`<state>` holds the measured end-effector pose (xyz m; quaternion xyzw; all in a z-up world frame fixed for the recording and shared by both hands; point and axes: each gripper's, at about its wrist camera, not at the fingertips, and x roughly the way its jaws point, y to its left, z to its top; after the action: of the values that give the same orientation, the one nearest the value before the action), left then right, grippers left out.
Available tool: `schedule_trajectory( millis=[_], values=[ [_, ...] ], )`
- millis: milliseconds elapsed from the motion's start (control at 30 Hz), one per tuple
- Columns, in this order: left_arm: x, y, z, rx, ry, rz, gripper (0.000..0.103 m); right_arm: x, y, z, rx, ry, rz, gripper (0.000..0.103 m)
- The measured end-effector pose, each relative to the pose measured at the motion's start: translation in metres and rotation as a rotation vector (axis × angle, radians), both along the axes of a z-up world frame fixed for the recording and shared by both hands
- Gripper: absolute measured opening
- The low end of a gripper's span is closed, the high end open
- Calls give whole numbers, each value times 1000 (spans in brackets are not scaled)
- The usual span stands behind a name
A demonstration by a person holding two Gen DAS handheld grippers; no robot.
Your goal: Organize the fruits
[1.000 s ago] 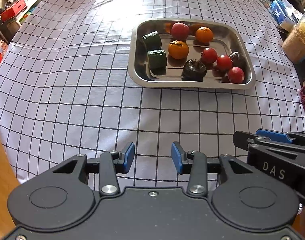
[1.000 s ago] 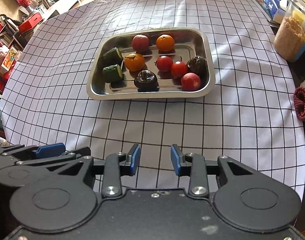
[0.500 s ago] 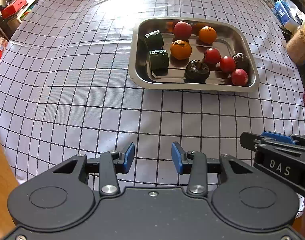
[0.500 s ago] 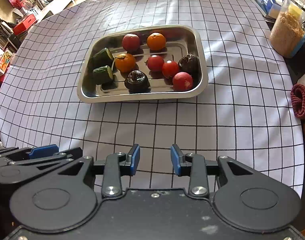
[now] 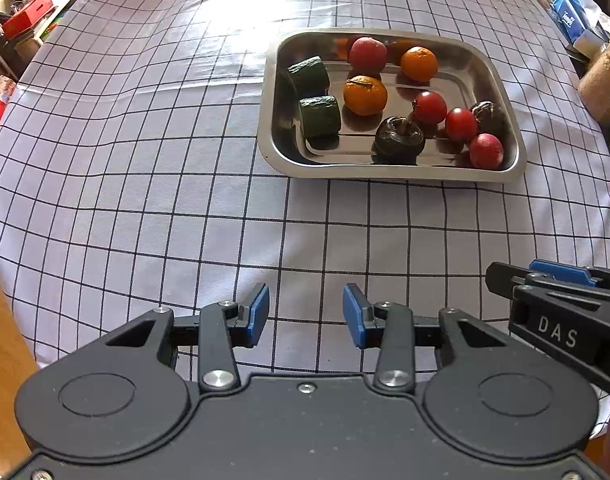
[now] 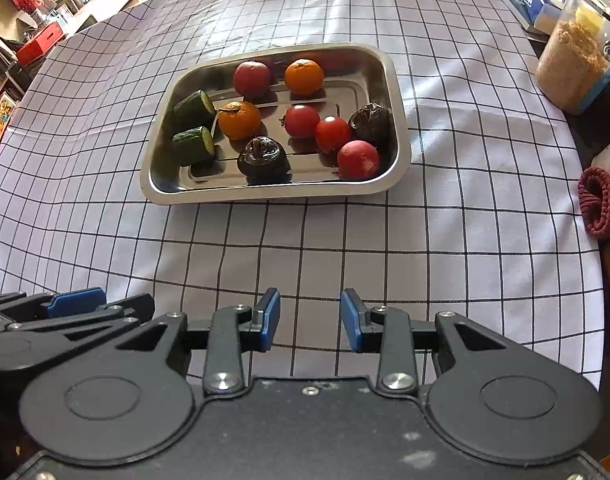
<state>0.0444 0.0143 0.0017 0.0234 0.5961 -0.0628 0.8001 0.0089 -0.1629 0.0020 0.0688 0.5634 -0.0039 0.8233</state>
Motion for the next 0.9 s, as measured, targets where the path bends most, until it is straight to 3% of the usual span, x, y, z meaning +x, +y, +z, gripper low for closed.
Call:
schedule_trajectory(
  millis=[900],
  values=[
    [8,0,-9,3,33,2,49,9,4,-4,-21,26,4,36]
  ],
)
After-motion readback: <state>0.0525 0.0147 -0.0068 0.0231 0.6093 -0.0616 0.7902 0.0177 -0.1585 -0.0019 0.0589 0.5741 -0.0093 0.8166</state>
